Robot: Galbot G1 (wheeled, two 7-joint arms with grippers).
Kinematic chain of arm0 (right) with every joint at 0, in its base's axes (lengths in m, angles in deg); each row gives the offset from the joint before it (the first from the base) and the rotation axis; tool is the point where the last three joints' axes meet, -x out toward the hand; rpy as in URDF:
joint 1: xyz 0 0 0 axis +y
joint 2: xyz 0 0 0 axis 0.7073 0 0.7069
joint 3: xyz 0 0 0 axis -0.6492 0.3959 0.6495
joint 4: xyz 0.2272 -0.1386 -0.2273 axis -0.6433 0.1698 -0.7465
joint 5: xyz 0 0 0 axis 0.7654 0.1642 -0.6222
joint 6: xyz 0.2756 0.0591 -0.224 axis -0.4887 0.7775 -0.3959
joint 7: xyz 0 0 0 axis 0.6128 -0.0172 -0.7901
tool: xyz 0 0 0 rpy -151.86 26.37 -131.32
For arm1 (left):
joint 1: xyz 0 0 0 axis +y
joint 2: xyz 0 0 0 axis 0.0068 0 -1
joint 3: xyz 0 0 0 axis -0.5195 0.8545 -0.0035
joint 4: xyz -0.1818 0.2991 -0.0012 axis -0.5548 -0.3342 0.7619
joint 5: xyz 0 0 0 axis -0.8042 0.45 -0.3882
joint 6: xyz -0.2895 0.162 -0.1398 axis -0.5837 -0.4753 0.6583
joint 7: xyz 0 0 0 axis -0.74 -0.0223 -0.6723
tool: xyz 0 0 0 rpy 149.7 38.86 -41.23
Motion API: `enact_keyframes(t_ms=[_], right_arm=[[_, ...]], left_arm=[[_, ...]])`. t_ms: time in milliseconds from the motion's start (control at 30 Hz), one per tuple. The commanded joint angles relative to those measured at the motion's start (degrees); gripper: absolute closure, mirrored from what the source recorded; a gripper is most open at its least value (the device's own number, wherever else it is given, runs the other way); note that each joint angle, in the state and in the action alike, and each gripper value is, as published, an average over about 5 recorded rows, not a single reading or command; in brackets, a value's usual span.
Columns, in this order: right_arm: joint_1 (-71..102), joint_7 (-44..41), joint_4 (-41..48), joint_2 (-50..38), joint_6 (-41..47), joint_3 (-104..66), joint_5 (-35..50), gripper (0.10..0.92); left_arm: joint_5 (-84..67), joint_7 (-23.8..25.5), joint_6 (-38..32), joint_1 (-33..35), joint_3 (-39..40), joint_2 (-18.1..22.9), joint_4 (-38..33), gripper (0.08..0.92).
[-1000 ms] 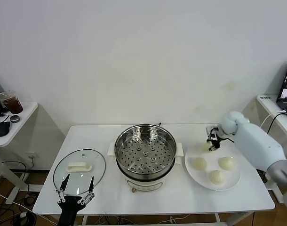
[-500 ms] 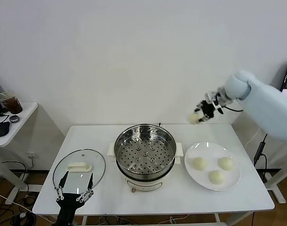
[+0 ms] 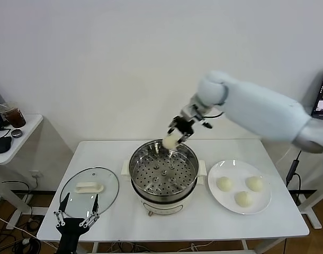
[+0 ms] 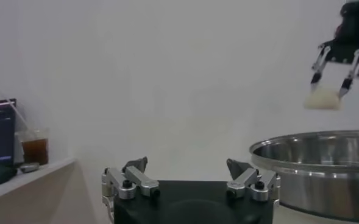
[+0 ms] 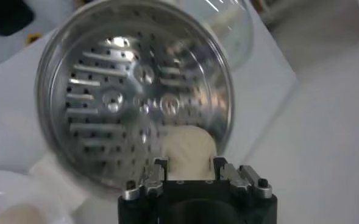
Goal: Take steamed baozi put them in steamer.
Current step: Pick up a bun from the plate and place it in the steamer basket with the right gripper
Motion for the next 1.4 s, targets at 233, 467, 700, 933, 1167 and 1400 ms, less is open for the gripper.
enact_keyframes(t_ms=[233,467,700,933,1167,1400], right_arm=[[4.5,4.0,8.3,6.9,-17.6,2.1,-17.1,0.56],[6.1,6.0,12.0,7.3,-20.6,-0.9,-23.0,0.558],[8.1,8.2,16.0,8.4,-23.0,-3.8,-25.6,0.531],[8.0,8.9,15.7,7.5,-22.3,-4.3,-22.5,0.365],[-0.4,1.7,-2.6,-3.4,3.8,-0.3,1.3,0.211],[-8.3,-0.6,-19.6,-20.5,35.5,2.5,14.0,0.203]], left_arm=[[0.0,0.0,0.0,-0.2,-0.2,0.1,0.4,0.177],[0.1,0.1,0.0,-0.3,-0.2,0.3,0.4,0.177],[0.0,0.1,0.0,-0.4,-0.3,0.4,0.2,0.177],[0.0,0.1,0.0,-0.7,-0.2,0.5,0.2,0.177],[-0.1,0.1,0.3,-1.2,-0.4,-0.2,-0.2,0.177],[-0.5,0.2,1.0,-1.5,-0.3,-1.5,-1.0,0.177]])
